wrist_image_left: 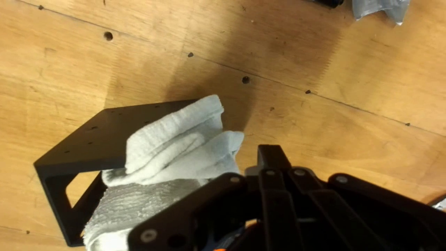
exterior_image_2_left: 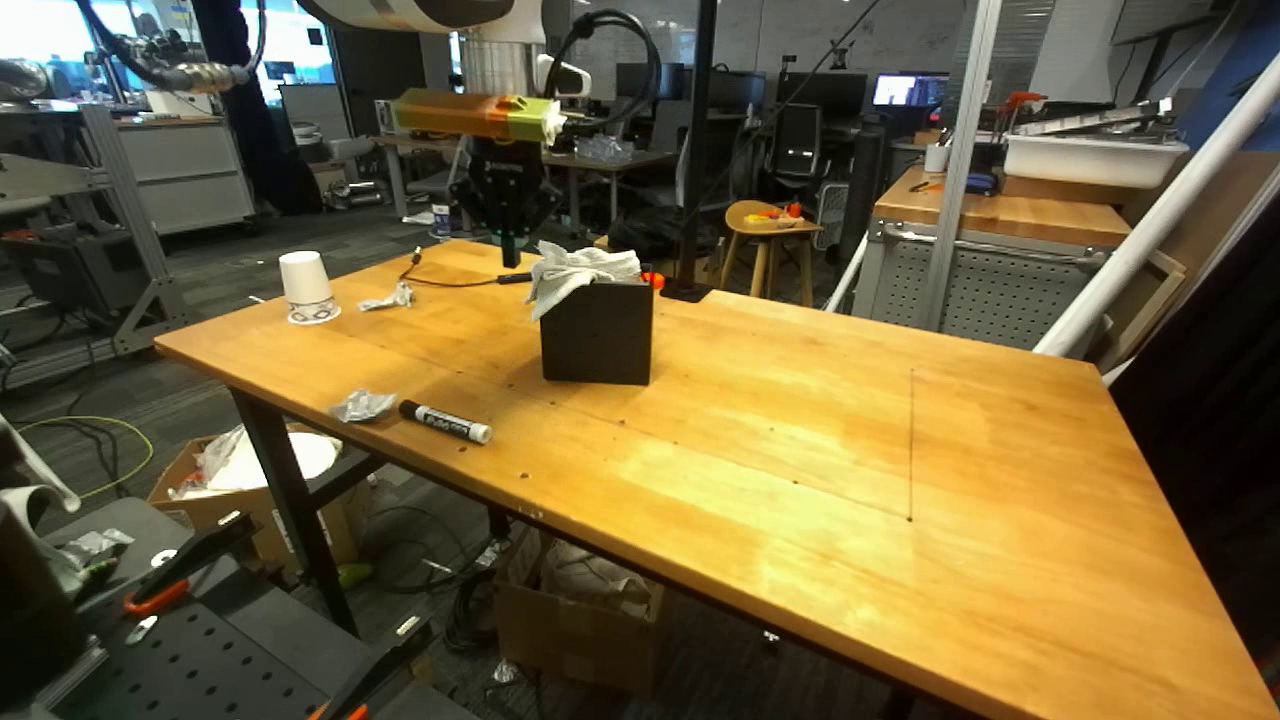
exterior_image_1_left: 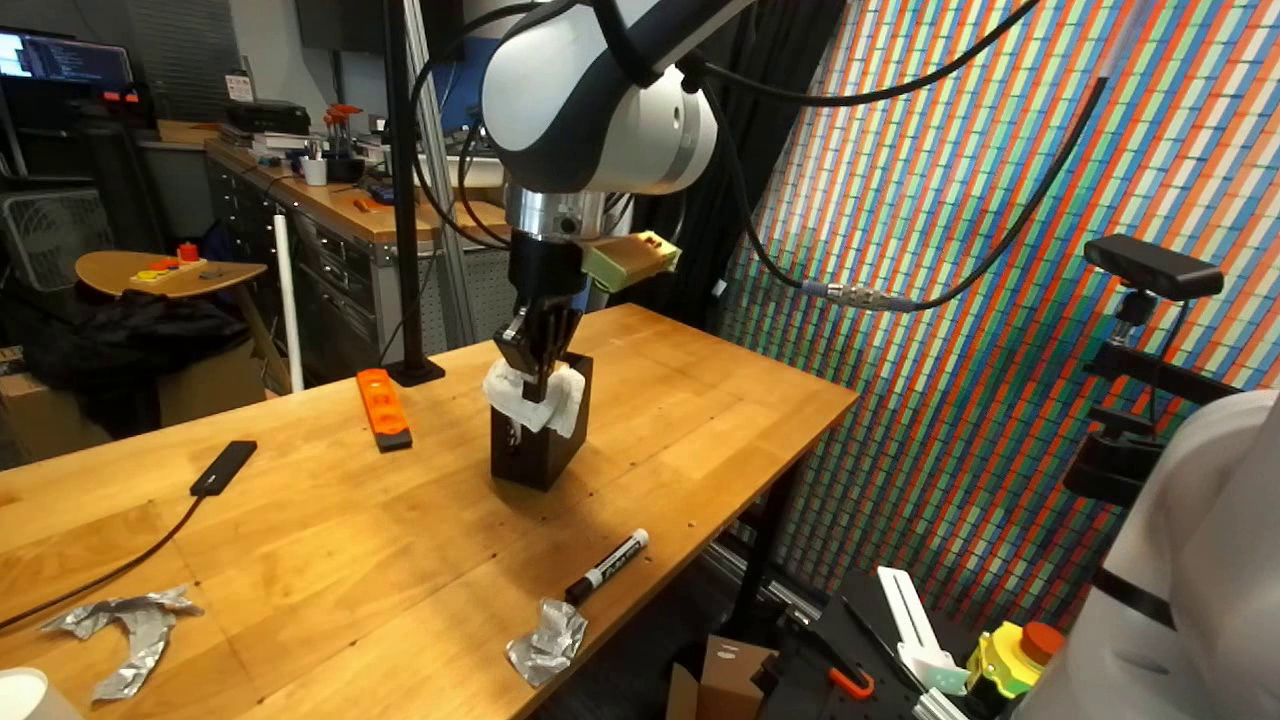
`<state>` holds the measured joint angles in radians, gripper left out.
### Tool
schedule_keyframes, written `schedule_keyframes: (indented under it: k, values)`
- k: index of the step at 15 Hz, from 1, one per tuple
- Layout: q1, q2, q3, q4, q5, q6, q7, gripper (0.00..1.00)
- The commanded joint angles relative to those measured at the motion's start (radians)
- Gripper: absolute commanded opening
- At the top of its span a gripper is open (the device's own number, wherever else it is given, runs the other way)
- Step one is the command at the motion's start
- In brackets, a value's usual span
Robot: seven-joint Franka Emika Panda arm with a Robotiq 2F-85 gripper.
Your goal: Put the white towel in the black box
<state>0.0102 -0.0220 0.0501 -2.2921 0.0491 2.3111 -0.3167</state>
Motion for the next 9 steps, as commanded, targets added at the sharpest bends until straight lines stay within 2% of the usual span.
schedule_keyframes:
  k: [1,5,9]
  values:
    - [0.023,-0.053,0.001,-0.055,0.001,0.041,0.026,0.0]
    - [0.033,-0.046,0.002,-0.072,-0.035,0.095,0.035,0.0]
    - [0.032,-0.023,0.0,-0.065,-0.12,0.13,0.051,0.0]
